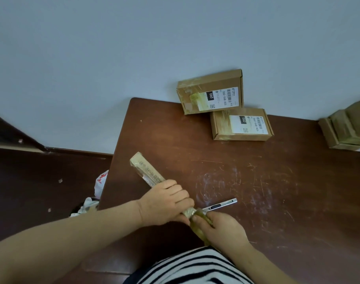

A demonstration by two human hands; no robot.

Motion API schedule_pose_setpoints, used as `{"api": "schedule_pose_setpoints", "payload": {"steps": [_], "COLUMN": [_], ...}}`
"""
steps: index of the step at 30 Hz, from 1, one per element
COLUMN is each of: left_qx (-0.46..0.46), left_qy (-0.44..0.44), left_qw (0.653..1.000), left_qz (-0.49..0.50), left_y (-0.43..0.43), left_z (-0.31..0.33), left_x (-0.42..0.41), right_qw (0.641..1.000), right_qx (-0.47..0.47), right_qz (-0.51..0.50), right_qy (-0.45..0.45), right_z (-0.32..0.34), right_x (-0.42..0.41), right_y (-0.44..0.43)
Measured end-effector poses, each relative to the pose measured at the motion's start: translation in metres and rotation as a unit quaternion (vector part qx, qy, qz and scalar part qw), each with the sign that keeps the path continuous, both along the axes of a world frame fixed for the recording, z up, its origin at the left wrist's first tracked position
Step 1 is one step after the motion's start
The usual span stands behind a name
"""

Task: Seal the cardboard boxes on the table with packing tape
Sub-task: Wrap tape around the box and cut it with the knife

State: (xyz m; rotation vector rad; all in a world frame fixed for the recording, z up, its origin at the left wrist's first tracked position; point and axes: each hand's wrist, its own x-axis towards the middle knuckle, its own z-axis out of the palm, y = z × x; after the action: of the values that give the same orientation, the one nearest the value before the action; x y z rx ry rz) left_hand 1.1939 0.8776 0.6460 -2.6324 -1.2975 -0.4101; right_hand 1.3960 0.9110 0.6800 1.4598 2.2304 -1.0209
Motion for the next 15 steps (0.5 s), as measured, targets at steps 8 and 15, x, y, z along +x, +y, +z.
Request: {"api": "schedule_pose_setpoints", "payload": {"steps": [8,15], "left_qx": [0.014,-0.029], "left_qy": [0.002,0.022], "left_qw": [1.0,0.995], "left_qz": [0.015,0.092], "left_y": [-0.014,0.007], "left_z": [0.001,0.022], "left_x": [0.018,-0.034], "right_qw": [1.0,1.0], "right_qx": [0.016,0.006], "right_qz": [0.015,0.002], "right_qy": [0.007,0.002], "right_z": [0.001,-0.002], "right_x": [0.0,0.004], "right_y": [0.0,0.0]}}
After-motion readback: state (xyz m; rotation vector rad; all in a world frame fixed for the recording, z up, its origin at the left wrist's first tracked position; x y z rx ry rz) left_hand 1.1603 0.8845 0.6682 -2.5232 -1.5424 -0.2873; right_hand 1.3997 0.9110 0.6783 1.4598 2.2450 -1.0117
